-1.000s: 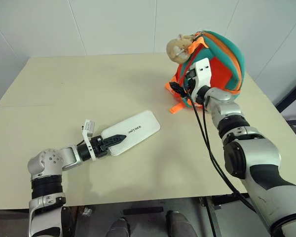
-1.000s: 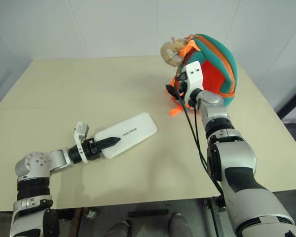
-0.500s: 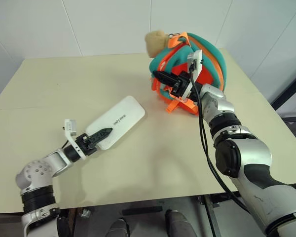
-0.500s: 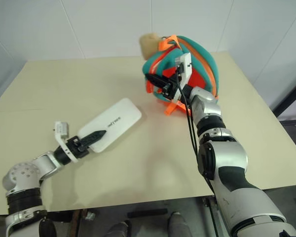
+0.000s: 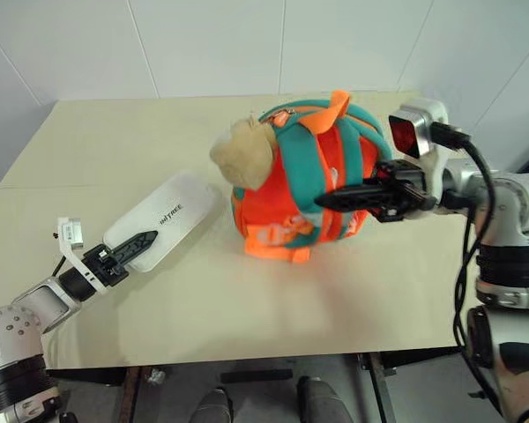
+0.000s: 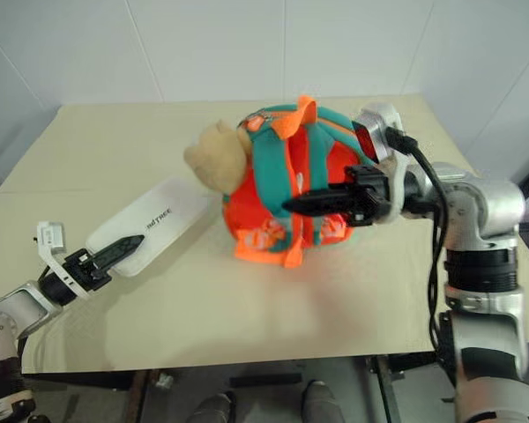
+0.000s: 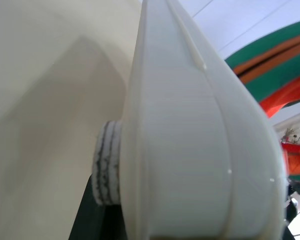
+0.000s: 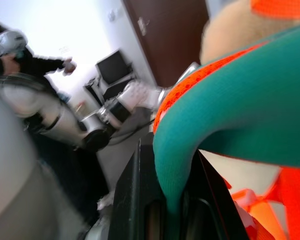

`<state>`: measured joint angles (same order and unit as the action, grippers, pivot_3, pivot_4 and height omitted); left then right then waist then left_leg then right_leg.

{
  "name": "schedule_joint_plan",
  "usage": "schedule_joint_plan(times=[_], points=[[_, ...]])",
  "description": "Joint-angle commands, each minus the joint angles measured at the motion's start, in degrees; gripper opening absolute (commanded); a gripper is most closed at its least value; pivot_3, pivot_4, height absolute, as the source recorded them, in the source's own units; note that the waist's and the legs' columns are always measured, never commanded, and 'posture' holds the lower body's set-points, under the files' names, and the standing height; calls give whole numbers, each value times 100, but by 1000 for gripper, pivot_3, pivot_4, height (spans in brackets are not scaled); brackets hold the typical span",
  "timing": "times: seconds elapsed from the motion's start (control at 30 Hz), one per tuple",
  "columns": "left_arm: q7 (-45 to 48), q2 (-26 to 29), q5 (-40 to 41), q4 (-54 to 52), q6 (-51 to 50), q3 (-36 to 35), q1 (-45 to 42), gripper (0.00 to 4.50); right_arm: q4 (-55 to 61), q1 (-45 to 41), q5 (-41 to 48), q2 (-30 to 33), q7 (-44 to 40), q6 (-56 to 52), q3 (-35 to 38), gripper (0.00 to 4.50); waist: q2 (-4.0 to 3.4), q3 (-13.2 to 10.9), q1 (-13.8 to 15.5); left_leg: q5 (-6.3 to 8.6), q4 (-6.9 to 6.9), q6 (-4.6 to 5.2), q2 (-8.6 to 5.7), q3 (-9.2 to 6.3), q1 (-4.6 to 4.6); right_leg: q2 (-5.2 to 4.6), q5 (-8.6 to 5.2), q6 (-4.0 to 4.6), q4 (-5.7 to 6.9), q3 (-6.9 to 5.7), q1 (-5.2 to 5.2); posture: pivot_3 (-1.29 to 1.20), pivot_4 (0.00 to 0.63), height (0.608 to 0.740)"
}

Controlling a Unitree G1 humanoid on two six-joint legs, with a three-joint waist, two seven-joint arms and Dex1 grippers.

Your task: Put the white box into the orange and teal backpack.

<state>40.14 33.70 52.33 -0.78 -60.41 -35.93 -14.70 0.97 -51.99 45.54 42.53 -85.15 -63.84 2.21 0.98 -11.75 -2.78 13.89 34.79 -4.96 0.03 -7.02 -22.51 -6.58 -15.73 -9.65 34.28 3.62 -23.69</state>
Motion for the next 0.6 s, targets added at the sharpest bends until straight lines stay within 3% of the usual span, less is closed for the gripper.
schedule_joint_plan(times=[0.03,0.17,0.37,0.6], points=[[308,117,303,-825,336,20,88,1299,235,48,302,375,-399,-113,-78,39,0,0,8,4,9,2,0,0,-3,0,0,0,-1,0,1,0,150,740],[-220,-17,1573,-1401,70,-349,-308,1299,-210,43,2,341,-274,366,-299,39,9,-4,41,9,28,5,0,1,-2,0,3,-3,0,0,9,0,150,740],[-394,400,2358,-1956,177,-301,-324,1299,-548,115,-232,264,-263,784,-563,39,10,-4,42,10,28,7,1,2,0,1,7,-5,2,3,10,0,150,740],[380,968,1235,-1720,805,780,-383,1299,-339,224,-131,125,-103,717,-530,39,11,-4,106,12,29,9,0,3,0,2,6,-2,1,2,10,0,150,740]])
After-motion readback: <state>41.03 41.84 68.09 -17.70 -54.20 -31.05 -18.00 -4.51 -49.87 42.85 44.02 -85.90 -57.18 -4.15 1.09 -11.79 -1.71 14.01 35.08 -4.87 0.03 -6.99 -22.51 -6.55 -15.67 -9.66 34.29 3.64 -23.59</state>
